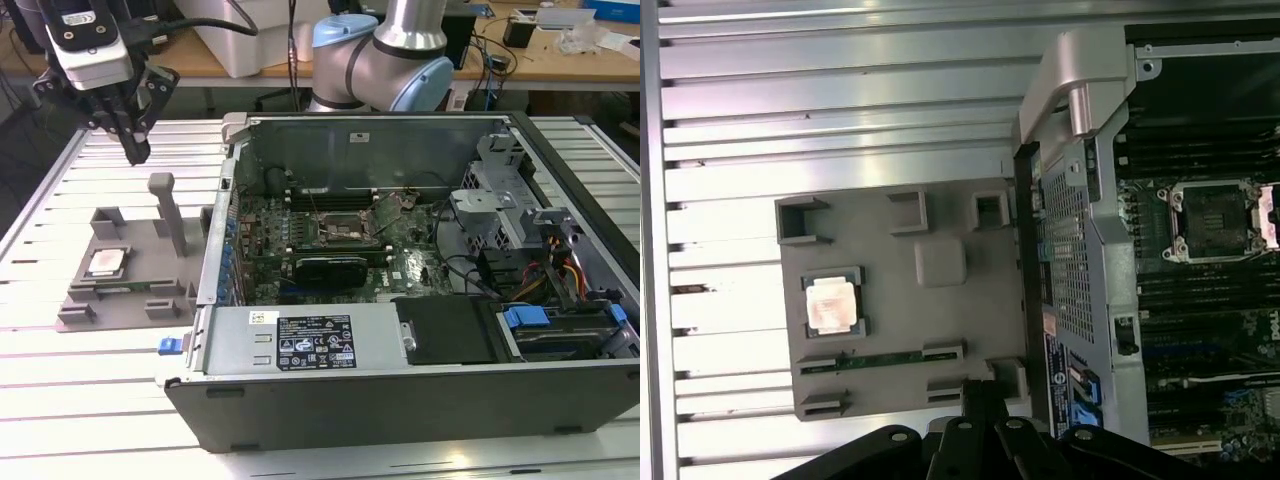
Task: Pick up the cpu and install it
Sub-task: 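Reach for the cpu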
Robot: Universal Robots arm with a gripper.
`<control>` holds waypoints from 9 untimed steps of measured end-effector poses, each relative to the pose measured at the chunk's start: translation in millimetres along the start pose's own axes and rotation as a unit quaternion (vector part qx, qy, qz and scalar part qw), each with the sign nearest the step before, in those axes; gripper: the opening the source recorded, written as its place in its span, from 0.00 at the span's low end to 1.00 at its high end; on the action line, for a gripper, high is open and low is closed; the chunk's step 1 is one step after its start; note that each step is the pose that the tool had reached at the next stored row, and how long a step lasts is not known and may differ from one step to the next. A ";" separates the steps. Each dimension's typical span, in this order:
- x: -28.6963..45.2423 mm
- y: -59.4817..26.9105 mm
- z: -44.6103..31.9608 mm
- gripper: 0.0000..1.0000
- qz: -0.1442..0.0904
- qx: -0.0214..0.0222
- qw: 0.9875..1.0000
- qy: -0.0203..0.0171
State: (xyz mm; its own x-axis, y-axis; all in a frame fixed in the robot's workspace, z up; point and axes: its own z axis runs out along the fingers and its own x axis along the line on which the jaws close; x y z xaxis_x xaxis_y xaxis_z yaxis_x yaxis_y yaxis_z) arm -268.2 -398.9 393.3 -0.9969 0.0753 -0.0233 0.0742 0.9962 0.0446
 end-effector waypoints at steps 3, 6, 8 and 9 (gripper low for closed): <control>6.2 -0.4 -0.2 0.11 0.000 0.000 1.000 0.000; 10.8 -0.8 -0.3 0.11 0.000 0.000 1.000 0.000; 15.6 -1.2 -0.4 0.11 0.000 0.000 1.000 0.000; 17.1 -1.3 -0.4 0.11 0.000 0.000 1.000 0.000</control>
State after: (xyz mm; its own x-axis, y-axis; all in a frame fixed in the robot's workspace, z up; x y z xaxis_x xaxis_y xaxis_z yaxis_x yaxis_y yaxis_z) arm -285.3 -398.9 393.2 -0.9969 0.0752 -0.0234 0.0741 0.9962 0.0446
